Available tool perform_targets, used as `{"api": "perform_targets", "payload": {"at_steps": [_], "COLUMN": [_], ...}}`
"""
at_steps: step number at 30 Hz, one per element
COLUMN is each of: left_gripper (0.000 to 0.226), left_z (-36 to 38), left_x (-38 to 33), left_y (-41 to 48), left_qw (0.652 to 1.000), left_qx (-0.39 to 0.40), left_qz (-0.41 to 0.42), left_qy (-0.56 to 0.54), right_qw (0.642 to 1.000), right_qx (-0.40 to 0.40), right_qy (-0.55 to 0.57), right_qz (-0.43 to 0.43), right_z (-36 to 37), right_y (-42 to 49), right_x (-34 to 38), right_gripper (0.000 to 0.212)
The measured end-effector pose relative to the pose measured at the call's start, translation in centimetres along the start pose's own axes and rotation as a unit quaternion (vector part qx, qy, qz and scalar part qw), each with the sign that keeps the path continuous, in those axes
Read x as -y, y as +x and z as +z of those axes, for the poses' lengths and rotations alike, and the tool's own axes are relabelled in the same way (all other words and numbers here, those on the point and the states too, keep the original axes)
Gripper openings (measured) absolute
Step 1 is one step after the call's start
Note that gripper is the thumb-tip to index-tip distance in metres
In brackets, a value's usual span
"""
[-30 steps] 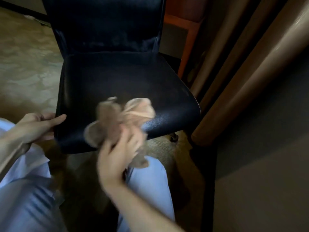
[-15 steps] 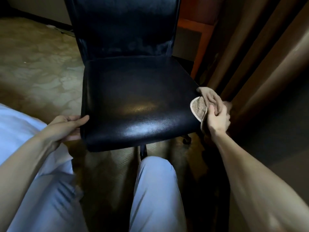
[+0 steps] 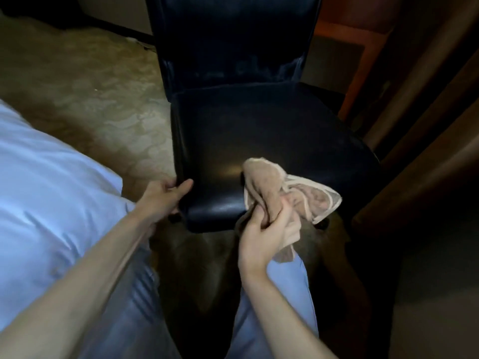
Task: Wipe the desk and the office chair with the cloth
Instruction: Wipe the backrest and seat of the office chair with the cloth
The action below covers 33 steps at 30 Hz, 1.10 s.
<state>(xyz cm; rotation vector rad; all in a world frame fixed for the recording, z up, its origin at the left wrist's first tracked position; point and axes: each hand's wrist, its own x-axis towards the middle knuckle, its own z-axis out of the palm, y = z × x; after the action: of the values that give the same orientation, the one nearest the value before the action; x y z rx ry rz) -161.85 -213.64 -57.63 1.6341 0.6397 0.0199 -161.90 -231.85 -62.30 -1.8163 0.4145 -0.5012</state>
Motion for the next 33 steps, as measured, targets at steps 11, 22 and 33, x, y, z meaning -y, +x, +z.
{"api": "perform_targets", "payload": {"at_steps": [11,22,33], "left_gripper": [0.048,0.045,0.056], "left_z": [1.6,-5.9,2.6], "left_x": [0.0,-1.1,-1.0], "left_y": [-3.0,3.8,7.1], "left_qw": [0.982,0.978,0.972], "left_qx": [0.177,0.0,0.058], "left_qz": [-0.064,-0.091,-0.13], "left_qy": [-0.012,-0.186,-0.189], "right_qw": [0.993,0.981,0.994], "right_qx": [-0.011,-0.108,-0.095], "right_qy": [0.113,0.154,0.032], "right_qz": [0.007,0.037,-0.037], "right_z": [-5.0,-7.2,-8.0], "right_y": [5.4,7.8,6.0], "right_x": [-2.8,-2.9,-2.4], "right_gripper": [0.038,0.038,0.039]}}
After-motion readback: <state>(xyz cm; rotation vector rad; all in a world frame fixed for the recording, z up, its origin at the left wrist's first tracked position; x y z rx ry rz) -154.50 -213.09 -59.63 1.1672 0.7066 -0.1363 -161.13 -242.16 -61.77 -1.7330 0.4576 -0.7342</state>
